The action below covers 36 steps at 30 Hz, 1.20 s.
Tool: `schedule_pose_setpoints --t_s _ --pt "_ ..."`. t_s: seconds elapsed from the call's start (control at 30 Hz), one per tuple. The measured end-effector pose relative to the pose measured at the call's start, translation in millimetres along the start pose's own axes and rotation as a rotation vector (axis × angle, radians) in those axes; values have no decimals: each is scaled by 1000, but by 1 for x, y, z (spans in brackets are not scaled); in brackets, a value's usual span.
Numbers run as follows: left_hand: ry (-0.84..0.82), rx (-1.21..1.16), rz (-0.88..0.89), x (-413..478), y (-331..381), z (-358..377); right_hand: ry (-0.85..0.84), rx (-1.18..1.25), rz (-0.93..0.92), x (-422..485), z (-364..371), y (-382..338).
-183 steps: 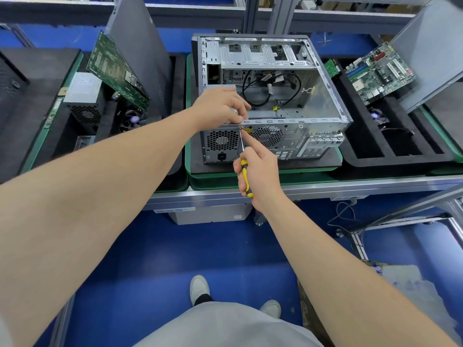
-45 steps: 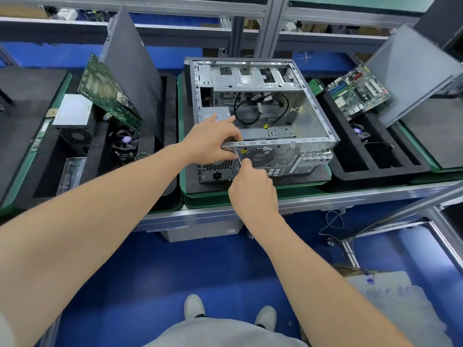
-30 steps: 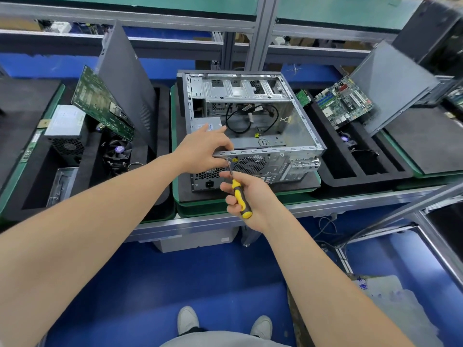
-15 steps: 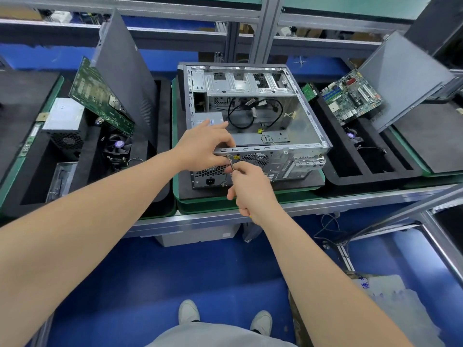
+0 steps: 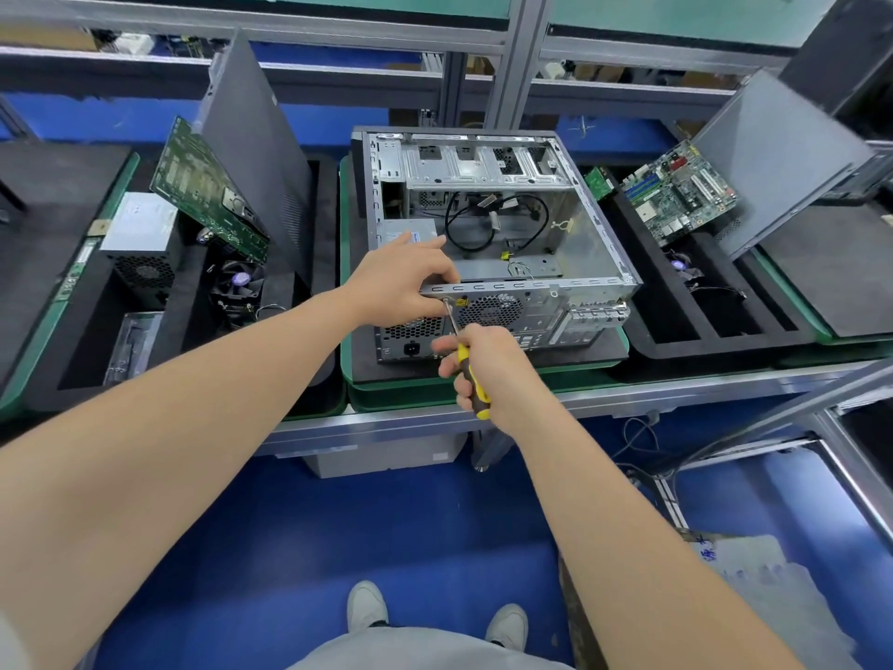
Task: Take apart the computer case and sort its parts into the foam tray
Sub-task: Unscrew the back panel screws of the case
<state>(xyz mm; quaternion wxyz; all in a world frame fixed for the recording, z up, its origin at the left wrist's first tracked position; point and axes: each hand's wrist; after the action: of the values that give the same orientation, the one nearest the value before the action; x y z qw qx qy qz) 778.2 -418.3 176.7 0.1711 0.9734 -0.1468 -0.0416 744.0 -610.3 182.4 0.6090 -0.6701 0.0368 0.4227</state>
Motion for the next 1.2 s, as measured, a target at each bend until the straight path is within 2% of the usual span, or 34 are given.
schedule_pose_setpoints --t_s 0.1,0.23,0.33,0.4,0.47,0.53,0.63,0.7,0.77,0.83,0.93,1.0,1.2 --pt "2 -6 -4 1 0 -1 -279 336 1 -8 -10 -1" --pt "5 1 0 1 -3 1 -549 799 38 -11 -12 7" --pt "-13 -2 -22 2 -4 2 -654 1041 71 -8 -10 9" --pt "-30 -7 -35 2 -3 1 -621 1025 83 -6 -10 6" --pt "-22 4 -19 2 -3 1 -498 837 71 -6 -8 1" --pt "-7 22 -1 2 -4 1 -292 472 20 -5 -5 0" --pt "-5 19 -7 2 -3 1 129 -418 -143 -2 6 5" --pt "-11 15 -10 1 -3 0 314 -945 -235 0 12 13" --pt "-13 10 -10 0 -1 0 428 -1229 -248 2 18 22" --pt "-11 5 -9 0 -1 0 485 -1288 -269 7 19 26" --pt "-9 2 -3 0 0 -1 501 -1221 -310 7 17 24" --pt "-12 8 -3 0 1 -1 432 -1051 -320 5 12 20" --pt "-6 -11 -7 -1 2 -2 -26 -57 -19 0 -2 0"
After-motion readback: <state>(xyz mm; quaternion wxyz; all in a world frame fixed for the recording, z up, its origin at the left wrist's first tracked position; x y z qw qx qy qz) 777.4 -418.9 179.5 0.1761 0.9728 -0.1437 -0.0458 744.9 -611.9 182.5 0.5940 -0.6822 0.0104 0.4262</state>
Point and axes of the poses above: each hand's wrist, its own x-axis towards the middle knuckle, its own z-axis out of the palm, y = z × x, and after that the axes turned 11 degrees about -y, right-handed
